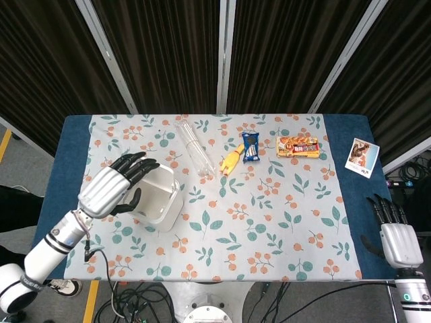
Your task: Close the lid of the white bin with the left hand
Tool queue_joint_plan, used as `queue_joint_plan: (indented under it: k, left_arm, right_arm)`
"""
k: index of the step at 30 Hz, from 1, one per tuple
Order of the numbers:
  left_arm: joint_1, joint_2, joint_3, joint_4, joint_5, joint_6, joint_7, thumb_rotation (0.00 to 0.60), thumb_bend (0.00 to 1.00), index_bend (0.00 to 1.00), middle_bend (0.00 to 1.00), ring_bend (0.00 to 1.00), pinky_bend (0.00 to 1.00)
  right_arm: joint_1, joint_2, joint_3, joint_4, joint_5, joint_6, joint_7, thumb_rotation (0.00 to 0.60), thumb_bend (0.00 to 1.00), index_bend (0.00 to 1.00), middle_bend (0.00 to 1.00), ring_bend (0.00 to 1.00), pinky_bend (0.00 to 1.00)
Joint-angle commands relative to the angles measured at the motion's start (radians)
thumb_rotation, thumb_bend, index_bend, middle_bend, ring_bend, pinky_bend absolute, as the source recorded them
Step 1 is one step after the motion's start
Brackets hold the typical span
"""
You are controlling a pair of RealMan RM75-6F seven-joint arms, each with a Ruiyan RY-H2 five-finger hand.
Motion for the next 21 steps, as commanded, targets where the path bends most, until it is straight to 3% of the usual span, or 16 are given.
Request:
queue_joint_plan:
  k: [1,11,21]
  left_arm:
    - [-0.031,-0.004,-0.009,0.006,-0.036,-0.042,0.015,0.468,0.7,0.12,0.14,0.05,0.16]
    - [-0.082,0.002,-0.005,0.003,-0.099,-0.113,0.065,0.467,0.71,0.12,0.15,0.05,0.16]
    - [-0.089,0.026,0.014,-0.038,-0.12,-0.116,0.123,0.469,0.71,0.14,0.26,0.05,0.16]
  right_arm:
    - [0.0,-0.003,-0.001,0.005,0.001,-0.002,0.004,0.6,0.21,0.0,0.0,0.0,0.0]
    - [-0.001,-0.009,0.0,0.019,0.006,-0.007,0.014,0.6,0.21,0.0,0.0,0.0,0.0]
    - [0.0,-0.014,0.001,0.026,0.008,-0.011,0.018,0.6,0.21,0.0,0.0,0.0,0.0]
